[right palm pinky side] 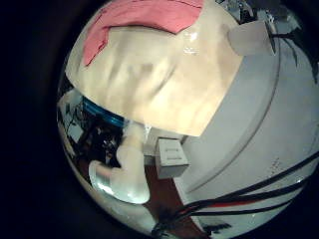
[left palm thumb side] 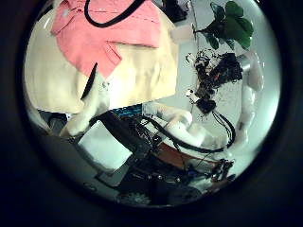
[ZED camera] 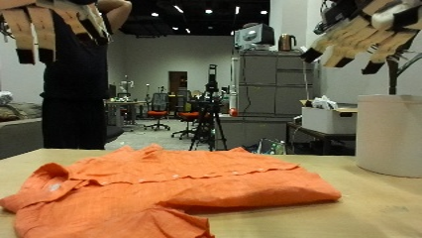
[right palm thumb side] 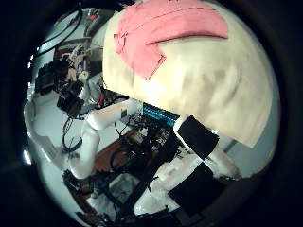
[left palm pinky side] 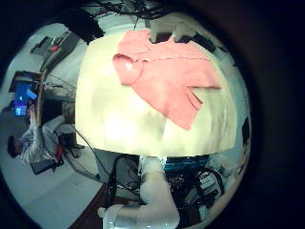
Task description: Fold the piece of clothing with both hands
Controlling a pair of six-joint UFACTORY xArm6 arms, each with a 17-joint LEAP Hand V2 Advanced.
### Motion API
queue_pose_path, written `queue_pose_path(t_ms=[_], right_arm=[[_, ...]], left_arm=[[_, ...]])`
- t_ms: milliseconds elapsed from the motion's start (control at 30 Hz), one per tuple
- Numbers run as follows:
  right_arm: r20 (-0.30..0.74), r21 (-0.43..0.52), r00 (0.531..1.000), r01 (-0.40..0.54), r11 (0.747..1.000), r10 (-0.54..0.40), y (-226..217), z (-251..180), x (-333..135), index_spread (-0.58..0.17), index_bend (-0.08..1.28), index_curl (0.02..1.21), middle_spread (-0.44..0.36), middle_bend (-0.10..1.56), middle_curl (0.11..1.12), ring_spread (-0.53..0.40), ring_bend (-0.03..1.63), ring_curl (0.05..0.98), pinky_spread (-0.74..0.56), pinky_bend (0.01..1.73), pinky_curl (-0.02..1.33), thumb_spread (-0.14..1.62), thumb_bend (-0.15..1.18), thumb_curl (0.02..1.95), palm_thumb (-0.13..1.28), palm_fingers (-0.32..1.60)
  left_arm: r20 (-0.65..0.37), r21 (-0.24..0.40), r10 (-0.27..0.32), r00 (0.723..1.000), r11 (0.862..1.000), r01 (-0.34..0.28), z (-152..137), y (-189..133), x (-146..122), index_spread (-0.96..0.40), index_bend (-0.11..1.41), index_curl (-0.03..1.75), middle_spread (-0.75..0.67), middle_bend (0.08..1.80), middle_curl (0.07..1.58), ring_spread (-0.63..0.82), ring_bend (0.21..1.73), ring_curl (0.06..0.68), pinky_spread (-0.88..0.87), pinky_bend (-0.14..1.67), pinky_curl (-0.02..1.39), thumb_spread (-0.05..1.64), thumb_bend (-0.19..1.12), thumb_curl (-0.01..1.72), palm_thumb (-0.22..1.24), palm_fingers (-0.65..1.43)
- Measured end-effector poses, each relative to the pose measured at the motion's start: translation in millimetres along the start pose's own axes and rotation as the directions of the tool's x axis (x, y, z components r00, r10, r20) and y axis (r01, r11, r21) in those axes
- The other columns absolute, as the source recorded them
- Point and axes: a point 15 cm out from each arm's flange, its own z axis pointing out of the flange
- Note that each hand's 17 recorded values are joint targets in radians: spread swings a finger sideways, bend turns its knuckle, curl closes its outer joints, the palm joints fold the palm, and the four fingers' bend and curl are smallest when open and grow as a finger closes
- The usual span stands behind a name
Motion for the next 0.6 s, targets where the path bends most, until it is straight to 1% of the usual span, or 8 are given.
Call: queue_pose_path(t_ms=[100, 233, 433, 600], right_arm=[[0.001, -0.003, 1.000, -0.002, 1.000, 0.002, -1.7, 1.7, 0.5, -0.265, 0.18, 0.33, 0.144, 0.19, 0.33, 0.265, 0.19, 0.225, 0.34, 0.19, 0.30, 1.26, -0.01, 0.26, 0.69, 0.15], [0.005, -0.034, 1.000, -0.005, 0.999, 0.005, -1.5, 9.4, 0.7, -0.265, 0.18, 0.33, 0.144, 0.19, 0.33, 0.265, 0.19, 0.225, 0.34, 0.19, 0.30, 1.26, -0.01, 0.26, 0.69, 0.15], [0.004, -0.021, 1.000, -0.005, 1.000, 0.005, 0.4, 6.4, 0.4, -0.266, 0.18, 0.33, 0.145, 0.19, 0.33, 0.265, 0.19, 0.225, 0.34, 0.19, 0.30, 1.26, -0.01, 0.26, 0.69, 0.15], [0.005, -0.023, 1.000, -0.010, 1.000, 0.010, -0.5, 7.2, 1.0, -0.261, 0.18, 0.34, 0.145, 0.19, 0.33, 0.265, 0.19, 0.225, 0.34, 0.19, 0.30, 1.26, -0.01, 0.26, 0.69, 0.15]], left_arm=[[0.001, -0.003, 0.010, 1.000, 1.000, -0.010, 0.4, 1.0, 1.8, 0.01, 0.17, 0.33, 0.10, 0.20, 0.35, 0.40, 0.41, 0.202, 0.41, 0.28, 0.30, 1.16, -0.02, 0.42, 0.71, 0.22], [0.002, -0.005, 0.018, 1.000, 1.000, -0.018, 1.2, 0.3, 4.1, 0.01, 0.17, 0.33, 0.10, 0.20, 0.35, 0.40, 0.41, 0.201, 0.40, 0.28, 0.30, 1.15, -0.02, 0.42, 0.71, 0.22], [0.001, -0.007, 0.012, 1.000, 1.000, -0.012, 1.9, 1.0, 3.2, 0.01, 0.17, 0.33, 0.10, 0.19, 0.35, 0.40, 0.41, 0.201, 0.40, 0.28, 0.30, 1.15, -0.02, 0.43, 0.72, 0.22], [0.006, -0.030, 0.049, 0.999, 0.998, -0.049, 9.8, 0.8, 13.5, 0.01, 0.17, 0.33, 0.10, 0.19, 0.35, 0.40, 0.41, 0.199, 0.40, 0.27, 0.30, 1.15, -0.02, 0.43, 0.72, 0.23]])
